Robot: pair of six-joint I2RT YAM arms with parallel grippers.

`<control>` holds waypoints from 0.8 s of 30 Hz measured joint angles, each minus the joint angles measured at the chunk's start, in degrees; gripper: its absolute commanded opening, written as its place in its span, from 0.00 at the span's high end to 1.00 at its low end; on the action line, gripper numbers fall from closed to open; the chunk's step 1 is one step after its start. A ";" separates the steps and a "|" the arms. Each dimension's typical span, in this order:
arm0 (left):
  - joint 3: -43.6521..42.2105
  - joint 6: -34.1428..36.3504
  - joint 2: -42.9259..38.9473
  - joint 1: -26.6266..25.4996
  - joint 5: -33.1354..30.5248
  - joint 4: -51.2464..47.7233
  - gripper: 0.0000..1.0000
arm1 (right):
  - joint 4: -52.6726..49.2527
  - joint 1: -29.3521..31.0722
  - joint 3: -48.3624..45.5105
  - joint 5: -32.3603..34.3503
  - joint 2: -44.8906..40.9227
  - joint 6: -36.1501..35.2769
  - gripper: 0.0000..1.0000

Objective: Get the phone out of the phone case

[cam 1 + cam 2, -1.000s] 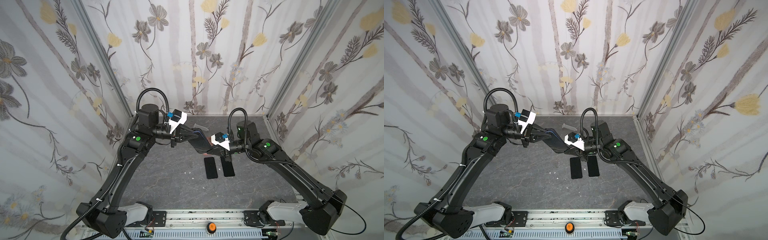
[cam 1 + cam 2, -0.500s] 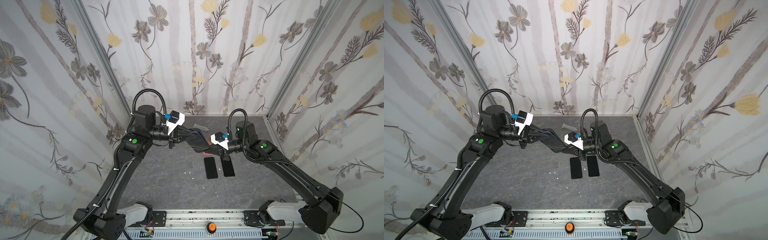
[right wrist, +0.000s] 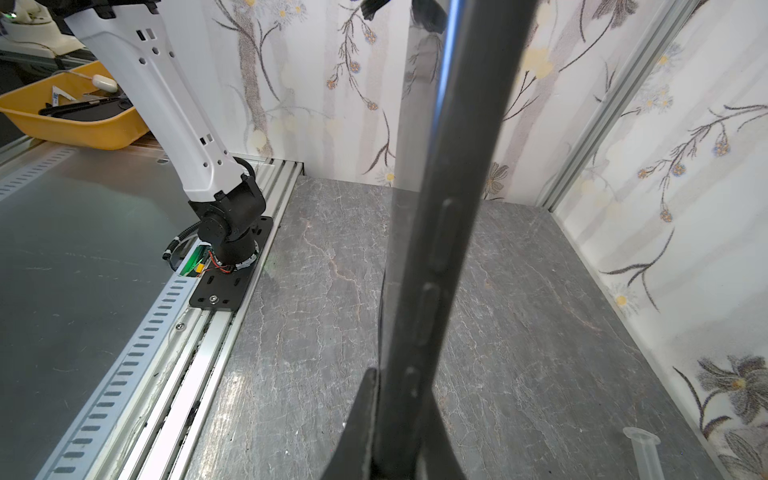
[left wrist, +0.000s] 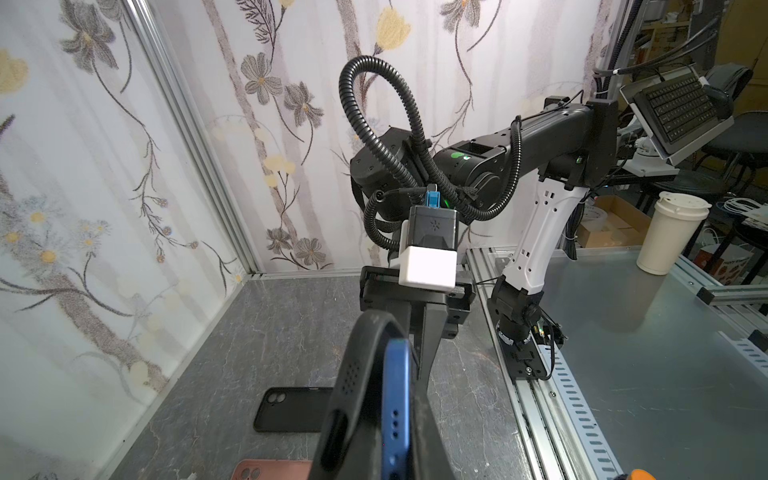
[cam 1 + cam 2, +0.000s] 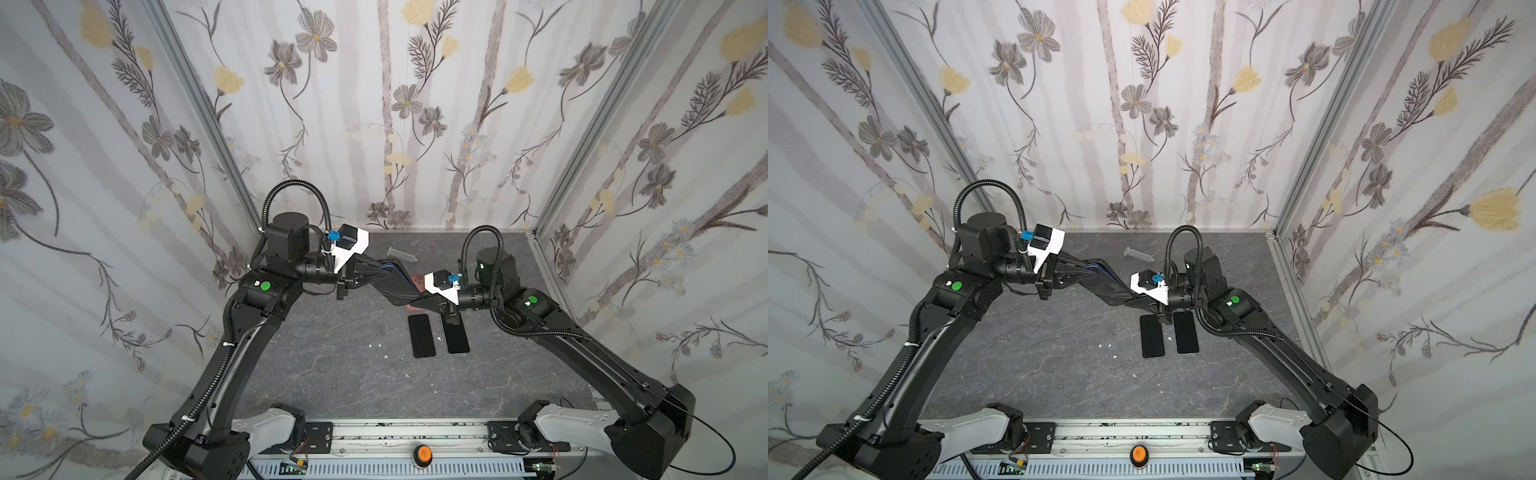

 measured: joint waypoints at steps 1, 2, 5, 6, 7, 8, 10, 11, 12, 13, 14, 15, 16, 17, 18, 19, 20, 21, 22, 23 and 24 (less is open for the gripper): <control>0.00 0.04 -0.02 0.07 0.00 -0.13 1.00 | 0.11 0.04 -0.13 0.11 -0.11 0.00 0.95; 0.00 0.11 -0.07 0.15 0.00 -0.31 1.00 | 0.35 0.07 -0.28 0.13 -0.15 0.00 0.95; 0.00 0.22 -0.11 0.55 0.02 -0.57 1.00 | 0.66 0.20 -0.50 0.44 -0.13 0.02 0.95; 0.00 0.26 -0.11 0.57 0.00 -0.70 1.00 | 0.74 0.24 -0.52 0.72 0.02 0.02 0.93; 0.00 0.44 -0.13 0.57 -0.04 -0.74 1.00 | 0.79 0.26 -0.50 0.79 0.26 0.02 0.92; 0.00 0.50 -0.13 0.57 -0.20 -0.83 1.00 | 0.83 0.26 -0.50 0.81 0.50 0.02 0.91; 0.00 0.70 -0.13 0.59 -0.39 -1.16 1.00 | 0.87 0.26 -0.46 0.74 0.85 0.11 0.88; 0.00 0.87 -0.13 0.59 -0.44 -1.20 1.00 | 0.90 0.26 -0.48 0.68 0.92 0.35 0.86; 0.00 0.87 -0.13 0.59 -0.46 -1.20 1.00 | 0.98 0.26 -0.52 0.44 0.94 0.39 0.84; 0.00 0.79 -0.17 0.66 -0.46 -1.11 1.00 | 0.66 0.24 -0.63 0.57 0.94 0.37 0.83; 0.00 0.57 -0.42 0.96 -0.83 -0.74 1.00 | -0.46 0.17 -0.98 1.51 0.92 0.35 0.83; 0.02 1.07 -0.72 1.40 -2.86 1.11 1.00 | -3.48 0.11 -1.38 1.57 0.94 0.35 0.83; 0.20 1.16 -0.87 1.77 -4.46 3.02 1.00 | -6.16 -0.11 -1.95 1.62 0.98 0.42 0.82; 0.33 1.25 -0.96 2.03 -5.60 4.68 1.00 | -7.82 -0.07 -2.34 1.66 1.03 0.44 0.82; 0.33 1.33 -1.03 2.03 -6.32 5.73 1.00 | -8.48 0.00 -2.56 1.46 0.96 0.46 0.82; 0.33 1.40 -1.05 1.86 -6.43 6.14 1.00 | -8.85 0.04 -2.75 1.29 0.66 0.57 0.83; 0.33 1.46 -1.03 1.84 -6.43 6.51 1.00 | -9.09 0.13 -2.97 1.14 0.46 0.92 0.83; 0.33 1.49 -1.05 1.90 -6.51 6.75 1.00 | -9.42 0.13 -3.23 0.92 0.26 0.94 0.84; 0.33 1.51 -1.05 1.99 -7.37 7.13 1.00 | -9.53 0.04 -3.48 0.92 0.11 1.57 0.84; 0.33 1.53 -1.05 2.08 -7.85 7.39 1.00 | -9.40 -0.09 -3.76 0.96 -0.04 1.97 0.84; 0.31 1.53 -1.05 2.12 -8.04 7.48 1.00 | -9.22 -0.17 -3.98 1.07 -0.17 2.27 0.83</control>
